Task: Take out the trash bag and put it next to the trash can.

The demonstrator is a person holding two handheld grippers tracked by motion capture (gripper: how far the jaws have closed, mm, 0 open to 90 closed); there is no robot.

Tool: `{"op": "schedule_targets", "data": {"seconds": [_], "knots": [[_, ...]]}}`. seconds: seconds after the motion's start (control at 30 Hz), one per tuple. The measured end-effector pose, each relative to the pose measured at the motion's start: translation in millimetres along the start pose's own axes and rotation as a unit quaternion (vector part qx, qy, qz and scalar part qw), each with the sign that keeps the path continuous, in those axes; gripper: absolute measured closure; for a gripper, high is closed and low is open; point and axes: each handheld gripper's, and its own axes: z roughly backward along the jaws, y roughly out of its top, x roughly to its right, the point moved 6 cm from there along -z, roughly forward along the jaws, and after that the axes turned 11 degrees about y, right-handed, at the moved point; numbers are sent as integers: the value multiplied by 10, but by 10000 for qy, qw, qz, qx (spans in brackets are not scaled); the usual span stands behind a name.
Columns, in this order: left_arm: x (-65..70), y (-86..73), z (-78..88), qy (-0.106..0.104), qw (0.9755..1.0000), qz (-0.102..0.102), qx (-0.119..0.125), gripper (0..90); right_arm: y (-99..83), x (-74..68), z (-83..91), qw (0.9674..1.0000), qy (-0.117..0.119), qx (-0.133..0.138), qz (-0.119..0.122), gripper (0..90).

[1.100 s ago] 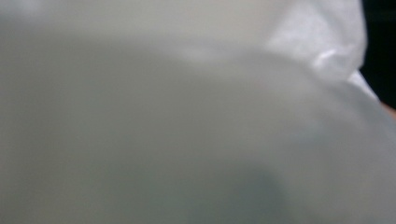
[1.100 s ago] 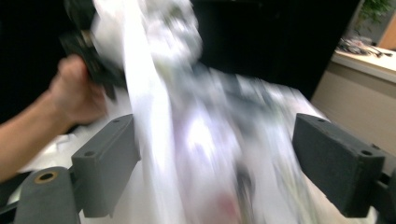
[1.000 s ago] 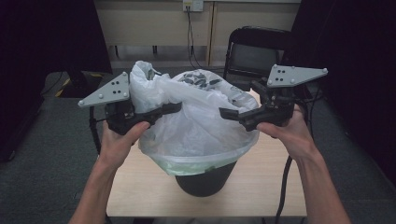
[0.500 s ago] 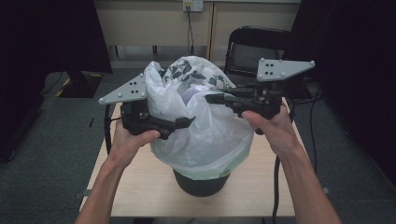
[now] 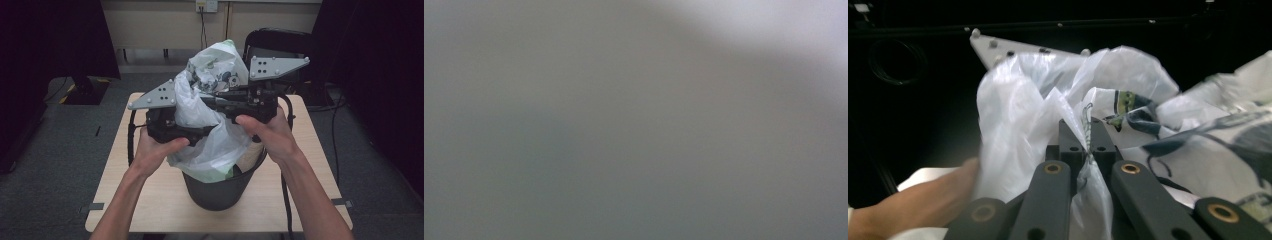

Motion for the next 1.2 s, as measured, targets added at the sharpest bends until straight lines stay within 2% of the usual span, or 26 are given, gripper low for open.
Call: {"op": "schedule_targets", "data": {"seconds": [0.03,0.1,0.13,0.17,0.23,0.3,0.47,0.63,0.67,0.73,0.8,0.9,1.07,1.13,1.2], "knots": [[3,-6,6,-8,10000,-7,-29,560,0,0,3,10000,-18,17,9,893],[4,-11,27,-9,9999,-81,-67,701,-4,4,24,10000,-60,67,8,867],[8,-12,37,-7,9999,-97,-67,748,-1,6,42,9999,-92,145,-3,789],[13,-16,45,1,9999,-109,-97,774,3,8,61,9996,-179,203,23,669],[16,-27,54,61,9997,-159,-163,799,0,31,101,9989,-405,250,-3,474],[7,-29,64,94,9997,-122,-166,805,-10,51,143,9982,-509,303,-34,339],[-47,-24,106,165,9998,-8,-108,805,-43,68,276,9960,-724,518,-118,163],[-107,22,176,271,9996,73,28,800,-118,46,467,9942,-861,638,-86,155],[-125,36,193,298,9995,85,67,800,-135,48,518,9943,-801,695,-121,155],[-144,71,234,313,9993,95,188,799,-174,83,616,9926,-895,803,-194,147],[-145,109,286,314,9990,88,304,800,-230,105,688,9920,-952,795,-221,148],[-168,159,330,325,9987,116,373,800,-342,129,710,9933,-970,601,-202,163],[-185,194,297,339,9987,64,375,800,-502,162,596,9953,-956,110,-124,371],[-190,194,275,316,9987,29,401,800,-543,185,547,9948,-1007,-64,-146,437],[-209,191,250,355,9985,24,408,800,-585,208,497,9931,-1132,-285,-125,454]]}}
